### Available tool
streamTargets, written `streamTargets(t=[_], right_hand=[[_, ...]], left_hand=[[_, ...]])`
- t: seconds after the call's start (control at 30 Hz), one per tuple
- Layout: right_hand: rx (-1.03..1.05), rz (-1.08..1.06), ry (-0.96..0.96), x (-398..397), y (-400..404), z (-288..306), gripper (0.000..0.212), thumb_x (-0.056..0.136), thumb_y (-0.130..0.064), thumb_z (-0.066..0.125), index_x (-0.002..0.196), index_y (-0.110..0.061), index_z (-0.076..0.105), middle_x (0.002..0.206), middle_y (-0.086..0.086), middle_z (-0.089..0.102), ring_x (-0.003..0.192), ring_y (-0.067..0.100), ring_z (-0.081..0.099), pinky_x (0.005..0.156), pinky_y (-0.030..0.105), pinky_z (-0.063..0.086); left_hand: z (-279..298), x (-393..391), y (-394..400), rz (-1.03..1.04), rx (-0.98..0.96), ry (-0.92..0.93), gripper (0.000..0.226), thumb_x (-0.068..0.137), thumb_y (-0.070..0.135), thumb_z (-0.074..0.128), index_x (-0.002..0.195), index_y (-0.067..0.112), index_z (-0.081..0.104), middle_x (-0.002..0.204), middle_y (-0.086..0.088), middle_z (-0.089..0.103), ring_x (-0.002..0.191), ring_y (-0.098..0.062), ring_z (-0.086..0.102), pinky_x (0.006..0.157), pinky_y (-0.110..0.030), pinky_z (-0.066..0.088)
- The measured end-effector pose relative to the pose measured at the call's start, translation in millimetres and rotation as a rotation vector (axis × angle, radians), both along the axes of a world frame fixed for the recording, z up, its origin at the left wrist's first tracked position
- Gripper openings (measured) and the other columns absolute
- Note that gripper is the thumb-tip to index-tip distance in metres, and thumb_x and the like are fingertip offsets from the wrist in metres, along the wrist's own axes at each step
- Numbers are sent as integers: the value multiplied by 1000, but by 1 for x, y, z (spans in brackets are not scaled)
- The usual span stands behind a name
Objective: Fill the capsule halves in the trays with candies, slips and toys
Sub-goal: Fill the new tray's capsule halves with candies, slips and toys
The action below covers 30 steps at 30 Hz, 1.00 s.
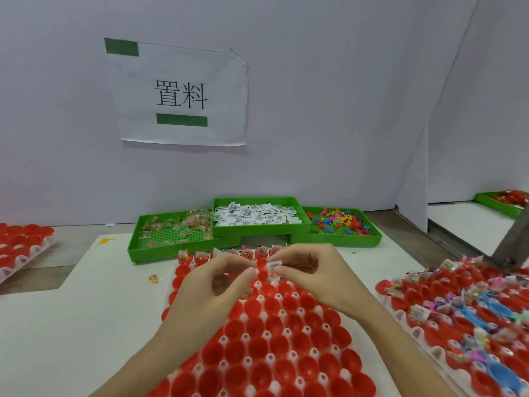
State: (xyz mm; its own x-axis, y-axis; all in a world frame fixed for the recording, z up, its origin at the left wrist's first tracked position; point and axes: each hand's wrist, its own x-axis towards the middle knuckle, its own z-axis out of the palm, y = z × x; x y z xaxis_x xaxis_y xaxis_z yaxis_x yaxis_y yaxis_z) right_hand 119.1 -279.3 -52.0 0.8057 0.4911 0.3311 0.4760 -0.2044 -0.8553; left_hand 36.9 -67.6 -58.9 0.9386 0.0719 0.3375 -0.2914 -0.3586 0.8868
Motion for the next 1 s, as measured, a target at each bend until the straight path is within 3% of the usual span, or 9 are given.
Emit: streamTargets(t=[0.07,0.13,0.2,0.27,0.33,0.47,0.57,0.73,1.0], right_hand=[[73,-155,7,20,-15,-4,12,88,-19,80,98,-24,81,95,-8,79,93,9,75,83,19,57],[173,-264,79,38,-27,-11,12,86,-16,80,98,-20,81,94,-3,80,94,14,75,86,24,58],[269,-327,154,51,-35,-21,13,86,-14,80,99,-16,80,94,1,80,94,16,75,83,23,57],[358,-356,208,60,-39,-29,15,87,-11,79,101,-10,79,94,6,80,93,19,75,80,21,57],[432,-368,246,68,-40,-35,16,87,-9,78,103,-7,78,96,10,79,95,23,75,79,22,59],[478,-406,274,80,-32,-41,17,85,-10,81,100,-4,77,93,12,79,90,25,75,84,30,60],[309,-488,164,84,-27,-51,12,82,-14,84,92,-10,79,84,3,79,83,18,75,80,28,61],[22,-556,-59,87,-26,-58,7,83,-13,83,86,-13,77,79,-8,75,76,-2,69,69,9,52],[-187,-589,-148,85,-21,-53,5,88,-15,78,86,-16,74,83,-11,69,73,2,66,63,10,49]], left_hand=[[1,16,-10,-74,360,-4,17,97,41,63,107,33,74,98,19,72,90,-1,67,84,-23,56],[0,30,-24,-197,697,3,41,100,56,49,127,32,67,123,23,63,115,6,55,105,-21,45],[-4,44,-40,-279,942,0,62,102,64,36,150,27,47,153,15,45,142,-2,36,121,-22,24],[-8,56,-53,-320,1062,20,72,103,65,28,161,23,26,167,10,24,154,-10,17,126,-29,12],[-11,67,-63,-323,1088,42,74,104,64,24,164,22,17,171,7,14,157,-12,9,128,-34,9],[-16,84,-72,-317,1119,71,73,105,63,20,163,18,19,170,3,17,157,-15,11,126,-35,8],[-21,89,-73,-321,1151,68,72,105,62,18,161,17,24,169,2,23,155,-17,17,126,-37,10],[-26,91,-75,-294,1176,32,70,106,60,19,158,15,33,163,0,34,150,-20,27,125,-38,18],[-28,92,-76,-267,1185,18,66,106,58,20,149,14,43,155,0,43,145,-22,35,121,-42,26]])
